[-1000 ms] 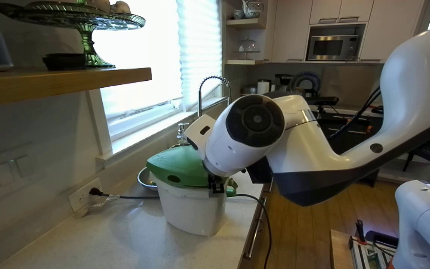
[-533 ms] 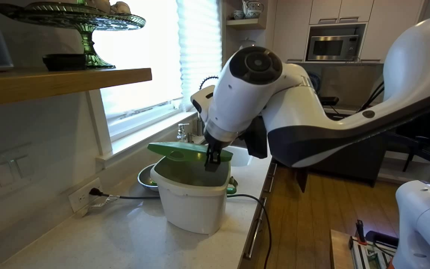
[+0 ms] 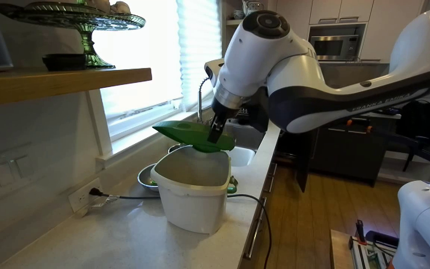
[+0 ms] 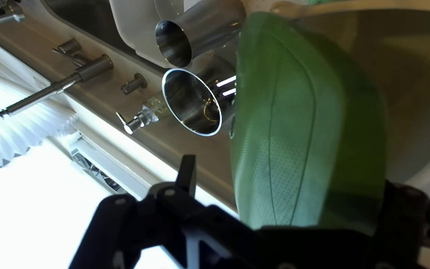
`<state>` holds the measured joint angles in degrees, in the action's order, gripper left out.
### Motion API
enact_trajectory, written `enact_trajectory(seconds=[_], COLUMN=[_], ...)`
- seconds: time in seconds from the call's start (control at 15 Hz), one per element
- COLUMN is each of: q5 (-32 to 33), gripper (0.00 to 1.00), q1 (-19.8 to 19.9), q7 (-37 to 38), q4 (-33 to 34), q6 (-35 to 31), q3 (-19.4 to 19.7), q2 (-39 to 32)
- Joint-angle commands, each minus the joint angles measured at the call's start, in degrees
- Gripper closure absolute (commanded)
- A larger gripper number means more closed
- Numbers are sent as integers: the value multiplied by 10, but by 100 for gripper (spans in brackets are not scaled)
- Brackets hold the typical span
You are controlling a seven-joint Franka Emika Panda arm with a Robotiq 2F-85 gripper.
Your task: Open the lid on the bin
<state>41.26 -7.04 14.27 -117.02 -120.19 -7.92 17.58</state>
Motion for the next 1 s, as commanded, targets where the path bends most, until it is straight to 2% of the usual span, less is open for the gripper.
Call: enact_trajectory(seconds=[0.0, 0.93], q5=[-27, -60], gripper=[0, 0], q1=[16, 68], q7=[-9, -8], q4=[1, 17], q6=[-13, -37], q3=[7, 40], q2=[17, 36])
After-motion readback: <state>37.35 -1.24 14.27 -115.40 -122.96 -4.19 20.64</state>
